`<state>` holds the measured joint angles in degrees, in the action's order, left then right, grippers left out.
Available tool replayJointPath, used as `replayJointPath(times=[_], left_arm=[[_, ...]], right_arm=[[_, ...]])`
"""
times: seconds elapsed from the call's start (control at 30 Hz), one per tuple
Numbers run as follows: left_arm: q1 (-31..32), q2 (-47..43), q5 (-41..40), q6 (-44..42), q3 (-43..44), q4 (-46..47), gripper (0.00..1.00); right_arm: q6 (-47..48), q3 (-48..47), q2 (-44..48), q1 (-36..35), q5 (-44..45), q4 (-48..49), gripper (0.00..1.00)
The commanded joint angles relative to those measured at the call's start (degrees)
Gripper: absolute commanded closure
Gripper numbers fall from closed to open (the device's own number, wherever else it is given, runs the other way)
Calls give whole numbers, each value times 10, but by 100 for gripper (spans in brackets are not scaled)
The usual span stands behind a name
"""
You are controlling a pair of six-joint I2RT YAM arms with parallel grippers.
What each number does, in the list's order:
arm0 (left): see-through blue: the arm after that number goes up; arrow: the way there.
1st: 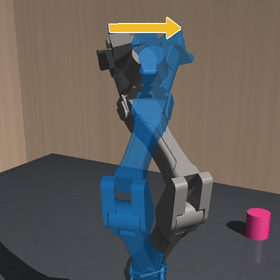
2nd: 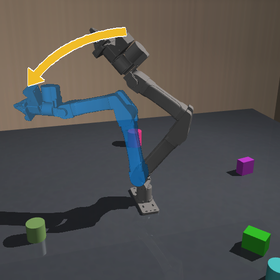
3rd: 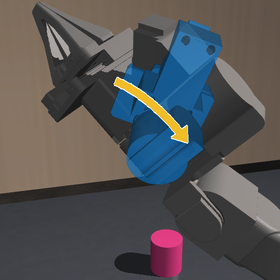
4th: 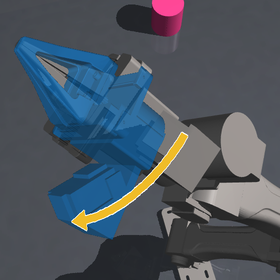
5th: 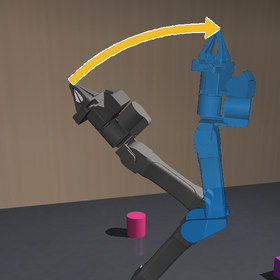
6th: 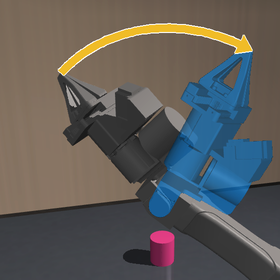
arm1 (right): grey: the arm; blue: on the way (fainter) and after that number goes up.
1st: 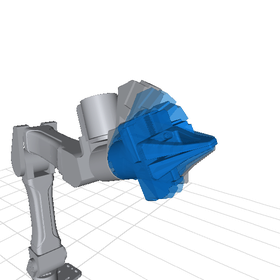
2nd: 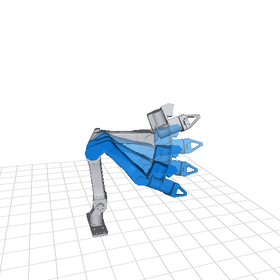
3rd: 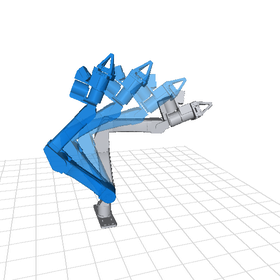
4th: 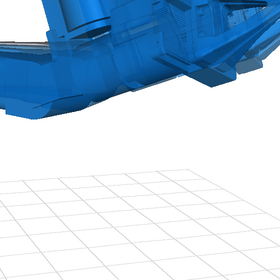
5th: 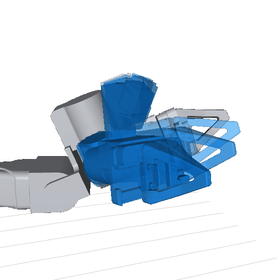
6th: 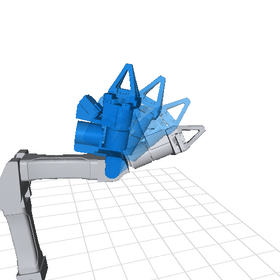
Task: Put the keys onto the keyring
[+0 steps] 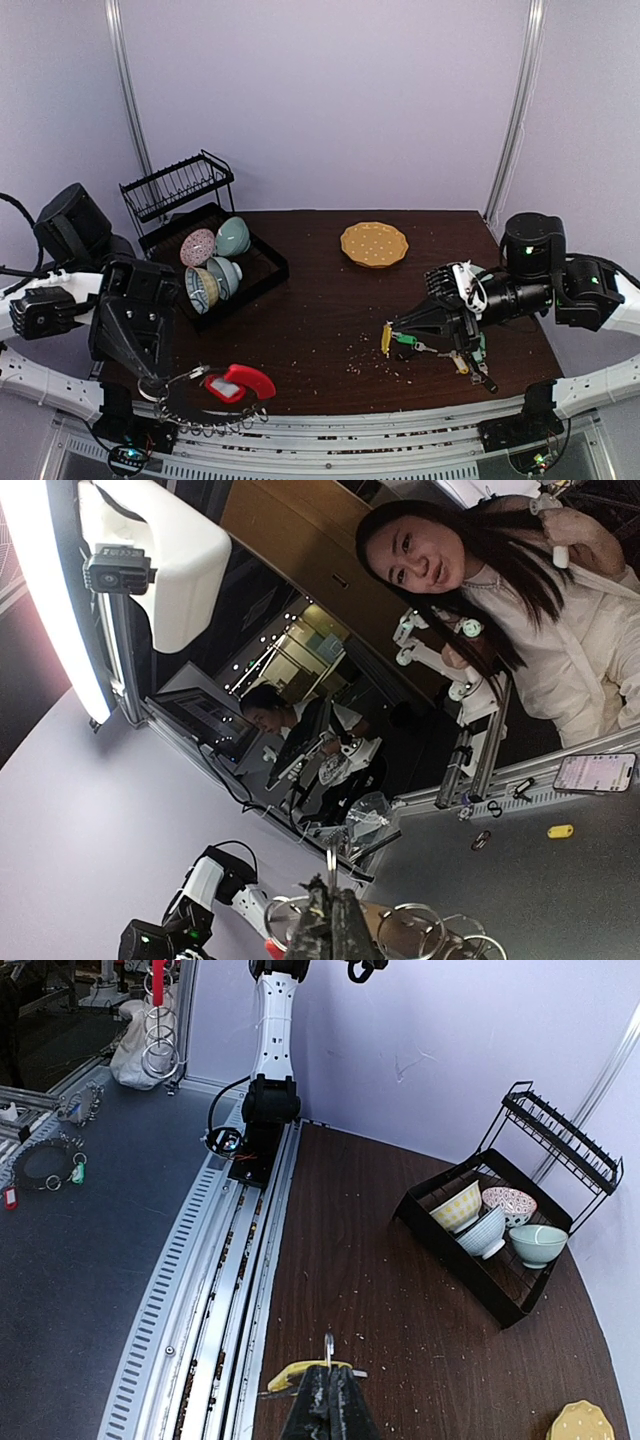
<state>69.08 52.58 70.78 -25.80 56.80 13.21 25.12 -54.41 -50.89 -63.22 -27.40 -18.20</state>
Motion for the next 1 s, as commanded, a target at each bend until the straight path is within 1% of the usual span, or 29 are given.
replayJointPath(times=[0.0, 0.2, 0.3, 0.33, 0.4, 0.5, 0.53, 0.6, 0.67, 0.7, 0.77, 0.8, 0.9, 0.97], left_arm=[[-3, -5, 25, 19, 14, 27, 100], [-3, -5, 20, 30, 11, 32, 100], [-3, -14, -21, 66, -5, 67, 100], [-3, -19, -51, 71, -11, 65, 100], [-3, -38, -144, 70, -28, 34, 100], [-3, -63, -356, 70, -54, -25, 100], [-3, -71, -428, 70, -63, -38, 100], [-2, -79, -538, 57, -78, -64, 100], [5, -75, -610, 24, -87, -90, 100], [12, -70, -648, -5, -87, -104, 100], [24, -52, -674, -48, -83, -132, 100], [28, -37, -676, -62, -70, -153, 100], [36, 6, -673, -101, -29, -234, 100], [50, 20, -695, -133, -21, -263, 100]], right_arm=[[1, 8, 6, 4, 5, 15, 100], [2, 8, 3, 5, 8, 13, 100], [3, 9, 0, 7, 10, 14, 100], [2, 8, -2, 8, 10, 15, 100], [-1, 5, -7, 11, 10, 14, 100], [-6, -6, -28, 17, 22, 4, 100], [-11, -13, -37, 19, 35, -2, 100], [-25, -36, -66, 21, 74, -19, 100], [-47, -65, -96, 22, 129, -36, 100], [-55, -83, -111, 23, 146, -48, 100], [-71, -114, -133, 22, 147, -66, 100], [-75, -129, -143, 22, 127, -75, 100], [-93, -181, -175, 24, 30, -108, 100], [-108, -206, -201, 23, 5, -134, 100]])
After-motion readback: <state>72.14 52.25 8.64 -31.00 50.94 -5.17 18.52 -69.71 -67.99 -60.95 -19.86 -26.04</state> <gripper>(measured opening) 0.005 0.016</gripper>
